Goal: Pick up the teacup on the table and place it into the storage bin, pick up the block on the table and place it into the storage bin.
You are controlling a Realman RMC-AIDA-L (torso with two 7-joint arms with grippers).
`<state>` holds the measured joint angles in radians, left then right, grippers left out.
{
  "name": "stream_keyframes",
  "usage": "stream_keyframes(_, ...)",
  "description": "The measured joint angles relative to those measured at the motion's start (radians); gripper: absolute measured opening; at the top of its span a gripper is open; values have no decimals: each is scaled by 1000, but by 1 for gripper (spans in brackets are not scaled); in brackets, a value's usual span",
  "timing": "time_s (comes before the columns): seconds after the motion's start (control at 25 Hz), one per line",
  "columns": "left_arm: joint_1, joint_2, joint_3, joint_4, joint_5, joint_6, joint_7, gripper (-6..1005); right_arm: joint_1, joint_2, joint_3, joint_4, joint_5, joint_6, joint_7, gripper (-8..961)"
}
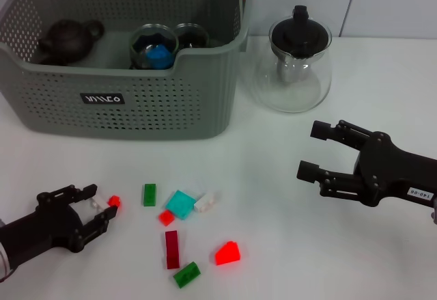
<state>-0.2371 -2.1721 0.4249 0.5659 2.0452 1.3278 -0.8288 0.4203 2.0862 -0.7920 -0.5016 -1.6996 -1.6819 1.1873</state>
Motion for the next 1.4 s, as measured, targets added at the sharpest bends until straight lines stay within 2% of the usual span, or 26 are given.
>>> stream_keyframes(0.44, -4, 2, -1, 15, 1, 6, -29, 412, 0, 0, 2, 0, 0, -1, 0, 944)
stream_keyframes(0.68, 2, 10, -60, 105, 1, 149, -165, 404, 0, -2, 2, 0, 0, -1, 0, 944)
stream_keyframes(0.76, -6, 22, -99, 146, 1, 249, -250, 404, 0, -2, 2, 0, 2, -1, 0, 944)
stream_keyframes(0.96, -70, 77, -161, 199, 5, 449, -482, 404, 1, -3, 2, 0, 4, -1, 0, 944)
stream_keyframes(1.08, -129, 110, -244, 207, -20, 570, -587, 404, 2, -3, 2, 0, 4, -1, 0, 944)
stream_keyframes(1.16, -170, 131, -279, 208, -59, 613, -653, 404, 2, -3, 2, 0, 5, -1, 0, 944)
stream_keyframes(1.4, -288, 174, -286, 208, -187, 607, -795, 404, 0, -1, 2, 0, 6, -1, -1, 944)
